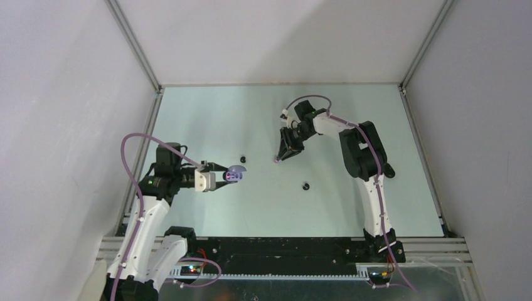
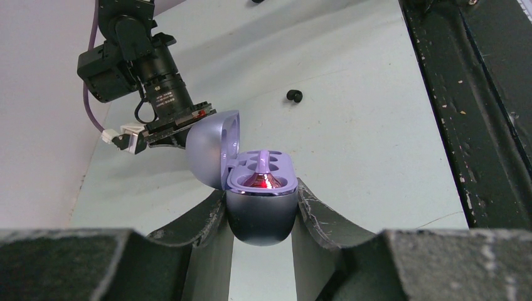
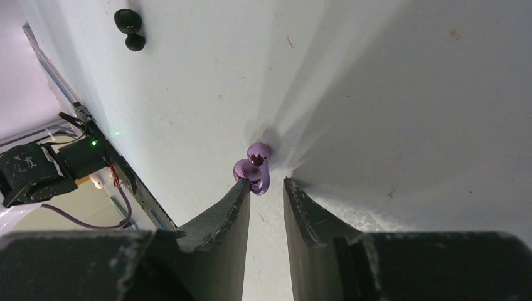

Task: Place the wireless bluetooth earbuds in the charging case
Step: Pick up the earbud from the center of the board.

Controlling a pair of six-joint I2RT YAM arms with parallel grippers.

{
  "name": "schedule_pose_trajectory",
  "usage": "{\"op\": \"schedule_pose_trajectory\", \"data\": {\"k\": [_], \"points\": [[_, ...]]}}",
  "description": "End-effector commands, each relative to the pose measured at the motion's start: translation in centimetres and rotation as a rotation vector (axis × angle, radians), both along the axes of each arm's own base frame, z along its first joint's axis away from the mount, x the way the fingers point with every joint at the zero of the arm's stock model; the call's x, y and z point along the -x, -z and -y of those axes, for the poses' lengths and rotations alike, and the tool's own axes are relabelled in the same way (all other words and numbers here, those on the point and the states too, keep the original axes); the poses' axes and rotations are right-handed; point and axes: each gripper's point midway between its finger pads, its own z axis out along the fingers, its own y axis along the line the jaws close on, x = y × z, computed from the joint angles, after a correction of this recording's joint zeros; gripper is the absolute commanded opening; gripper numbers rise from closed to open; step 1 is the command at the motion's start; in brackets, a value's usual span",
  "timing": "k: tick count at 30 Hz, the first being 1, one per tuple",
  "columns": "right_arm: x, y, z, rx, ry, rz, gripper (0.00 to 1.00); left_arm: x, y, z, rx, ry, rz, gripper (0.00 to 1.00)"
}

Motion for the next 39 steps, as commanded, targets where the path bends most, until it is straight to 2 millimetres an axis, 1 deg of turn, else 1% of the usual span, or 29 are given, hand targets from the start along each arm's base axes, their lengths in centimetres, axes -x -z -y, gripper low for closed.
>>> {"op": "schedule_pose_trajectory", "data": {"k": [1,9,16,18,19,21,29,34,36,39], "points": [[0.1,2.3,0.1,0.049,-0.002,-0.005,0.32,0.0,-1.5,0.1,0.026,0.022,0.056,0.0],[0.4,2.1,-0.3,-0.001,0.006,-0.033,0.31,0.0,-1.5,0.1,0.025,0.019,0.06,0.0],[0.4,1.9,-0.4,-0.075,0.027,-0.073,0.27,0.0,-1.5,0.1,0.025,0.019,0.058,0.0],[0.5,1.8,-0.5,-0.089,0.032,-0.087,0.24,-0.1,-1.5,0.1,0.025,0.019,0.061,0.0],[0.4,1.8,-0.6,-0.1,0.033,-0.086,0.2,0.0,-1.5,0.0,0.025,0.019,0.06,0.0],[0.5,1.7,-0.6,-0.118,0.037,-0.093,0.17,0.0,-1.5,0.0,0.025,0.02,0.061,0.0],[0.6,1.6,-0.9,-0.15,0.04,-0.112,0.17,0.0,-1.6,0.0,0.024,0.021,0.067,0.0],[0.7,1.0,-1.2,-0.181,0.037,-0.114,0.16,0.0,-1.6,0.0,0.024,0.021,0.066,0.0],[0.6,0.7,-1.3,-0.198,0.039,-0.115,0.11,0.0,-1.6,0.0,0.024,0.02,0.066,0.0],[0.4,0.3,-1.6,-0.218,0.042,-0.114,0.07,0.0,-1.5,0.0,0.024,0.021,0.064,0.0]]}}
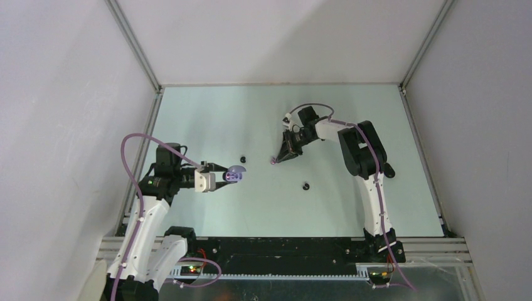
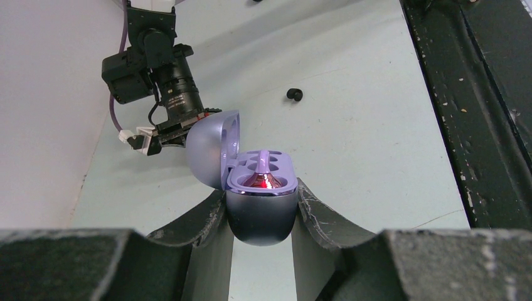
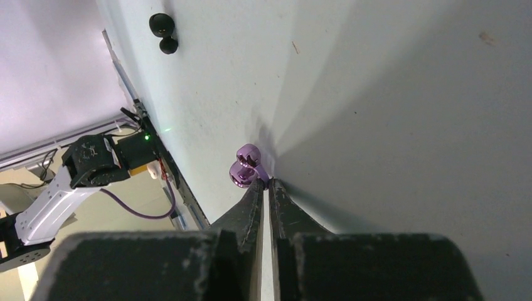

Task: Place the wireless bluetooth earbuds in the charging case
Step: Pick up the earbud from the center of the board.

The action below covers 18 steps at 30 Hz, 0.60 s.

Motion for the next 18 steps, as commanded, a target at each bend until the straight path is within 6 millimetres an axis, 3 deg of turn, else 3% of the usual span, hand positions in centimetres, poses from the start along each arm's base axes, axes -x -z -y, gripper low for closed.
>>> {"op": "schedule_pose_trajectory", "data": {"k": [1,13,18], "points": [[-0.3,-0.3,-0.4,-0.038,0.002,-0.002,0.05,0.0,-1.6,0.1,0.027,0.02,0.057,0.0],[-1.6,-5.4,0.1,-0.103,-0.001,0.119,0.0,0.0,-1.5,0.0,0.026,0.019,0.063,0.0],[-2.3,-7.7,1.3,-0.022,-0.022,0.252,0.0,-0.3,-1.2,0.0,0.027,0.017,0.062,0.0]]}}
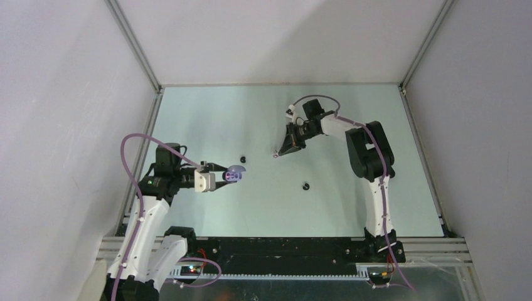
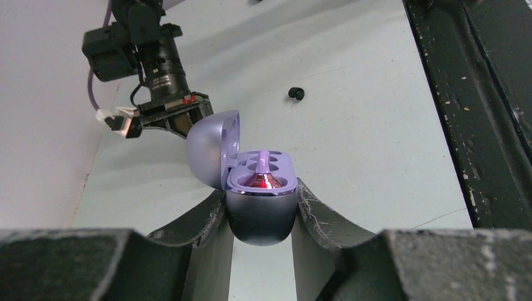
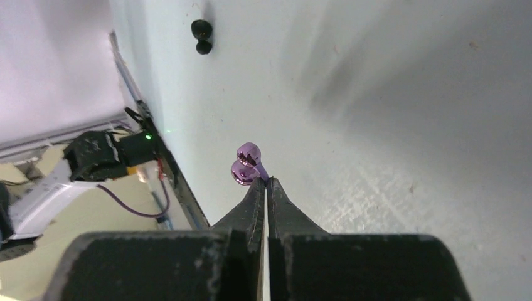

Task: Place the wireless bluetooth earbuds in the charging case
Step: Pick up the earbud from the center of the board.

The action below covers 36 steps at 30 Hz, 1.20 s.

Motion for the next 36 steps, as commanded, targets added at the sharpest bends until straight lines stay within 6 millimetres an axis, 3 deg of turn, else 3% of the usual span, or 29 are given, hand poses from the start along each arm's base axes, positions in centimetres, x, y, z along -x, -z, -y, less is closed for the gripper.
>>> {"op": "schedule_pose_trajectory", "data": {"k": [1,7,11,16,20,26,31,36], "points": [[-1.6,-5.4,0.9,0.046,-0.033,0.232,0.0,-0.2,-0.9,0.1,0.03,0.015,0.036,0.0],[-1.1,-10.3,4.2,0.186,-0.064,0.48,0.0,-1.0,-0.5,0.3,0.052,0.004,0.003,0.0],[0.5,-13.0,6.0,0.278,-0.101,0.631,0.0,-1.5,-0.7,0.6,0.074,-0.001,-0.019,0.0],[2.9,-16.2,6.6,0.355,-0.164,0.829,0.0,-2.2,0.3,1.3,0.07,-0.02,-0.08,0.0],[6.0,-20.1,5.8,0.365,-0.245,1.012,0.0,-2.6,0.2,2.5,0.098,-0.022,-0.157,0.0],[10.2,-23.9,4.1,0.34,-0.352,1.204,0.0,-3.0,0.9,3.3,0.092,-0.006,-0.216,0.0],[13.3,-25.8,2.4,0.32,-0.431,1.33,0.0,-2.8,0.8,3.6,0.108,0.019,-0.273,0.0],[15.2,-25.7,0.3,0.324,-0.5,1.409,0.0,-2.5,0.8,3.9,0.114,0.05,-0.344,0.0]]}}
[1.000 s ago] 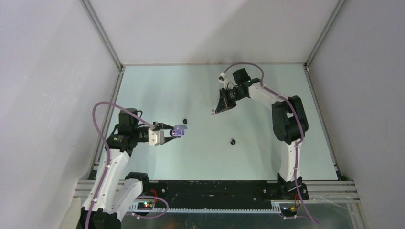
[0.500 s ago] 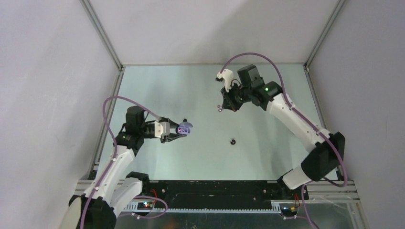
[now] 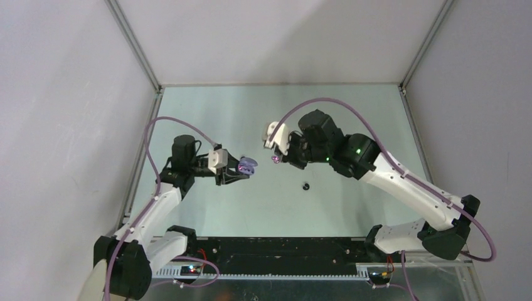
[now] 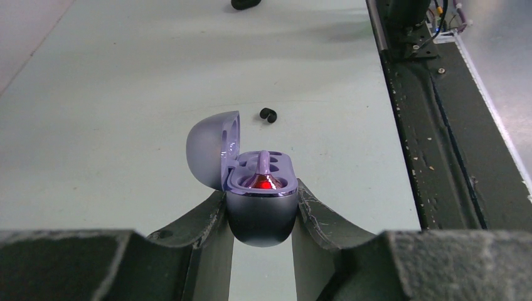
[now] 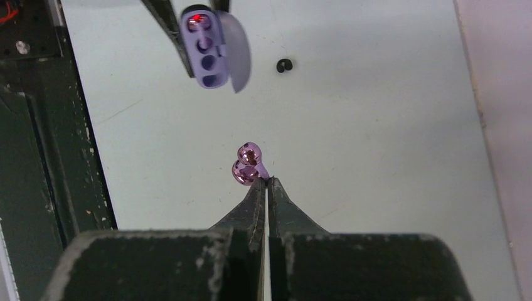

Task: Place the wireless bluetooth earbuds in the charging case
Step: Place the earbud in the charging case.

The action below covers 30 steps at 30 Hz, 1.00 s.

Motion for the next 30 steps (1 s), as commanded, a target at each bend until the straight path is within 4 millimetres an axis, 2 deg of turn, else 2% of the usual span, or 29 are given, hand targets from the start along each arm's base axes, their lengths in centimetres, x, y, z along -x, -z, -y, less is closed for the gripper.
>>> {"op": "schedule_pose_trajectory", "data": {"k": [1,9,16,30], "points": [[0.1,0.2,-0.5,0.064,-0.003,0.124,0.0,0.4,-1.9,0.5,0.037,0.054,-0.023,0.0],[1.4,1.1,-3.5,0.105,-0.043,0.214,0.0,0.8,-1.9,0.7,0.045,0.071,-0.113,0.0],[1.5,1.6,-5.4,0.138,-0.036,0.291,0.0,0.4,-1.8,0.8,0.045,0.049,-0.173,0.0],[1.7,3.2,-7.6,0.175,-0.036,0.324,0.0,0.4,-1.8,0.8,0.045,0.041,-0.166,0.0]]}}
